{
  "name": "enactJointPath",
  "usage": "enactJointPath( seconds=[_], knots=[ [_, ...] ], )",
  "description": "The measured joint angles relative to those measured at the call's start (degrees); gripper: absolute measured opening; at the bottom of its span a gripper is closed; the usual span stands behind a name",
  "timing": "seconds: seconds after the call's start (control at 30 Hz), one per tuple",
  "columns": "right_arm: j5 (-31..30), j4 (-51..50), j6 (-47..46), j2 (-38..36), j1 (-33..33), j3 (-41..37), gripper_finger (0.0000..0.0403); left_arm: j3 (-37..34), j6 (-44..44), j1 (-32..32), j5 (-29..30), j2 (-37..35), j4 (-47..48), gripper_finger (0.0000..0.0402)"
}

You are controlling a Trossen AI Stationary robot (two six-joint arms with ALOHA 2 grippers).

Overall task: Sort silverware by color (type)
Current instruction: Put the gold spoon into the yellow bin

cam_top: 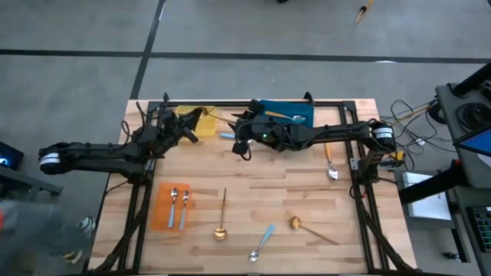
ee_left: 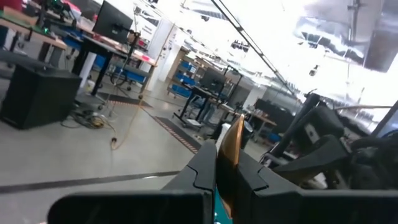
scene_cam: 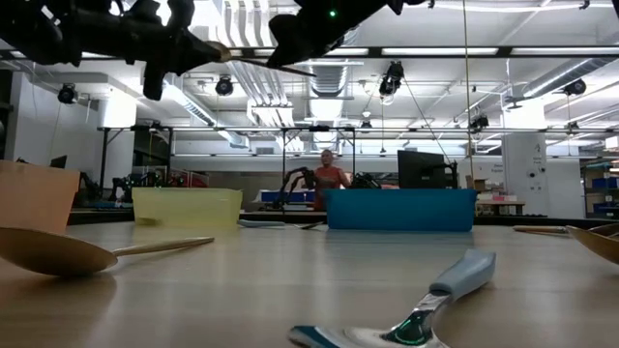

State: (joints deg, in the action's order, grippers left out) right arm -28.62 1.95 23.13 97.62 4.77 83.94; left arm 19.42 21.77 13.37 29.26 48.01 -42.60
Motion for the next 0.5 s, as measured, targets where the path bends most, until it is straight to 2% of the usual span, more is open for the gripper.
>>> enactJointPath(
  seconds=[0.27,0.5],
  knots=[
    [0.11,-2.60,-0.06,0.04,0.61,0.00,0.0145,-1.80,1.75,0.00,0.07,0.00,-3.44,0.0000],
    [0.13,-2.62,-0.04,0.04,0.90,0.00,0.0127,-1.80,2.61,-0.02,-0.14,0.03,-4.53,0.0000]
  ],
)
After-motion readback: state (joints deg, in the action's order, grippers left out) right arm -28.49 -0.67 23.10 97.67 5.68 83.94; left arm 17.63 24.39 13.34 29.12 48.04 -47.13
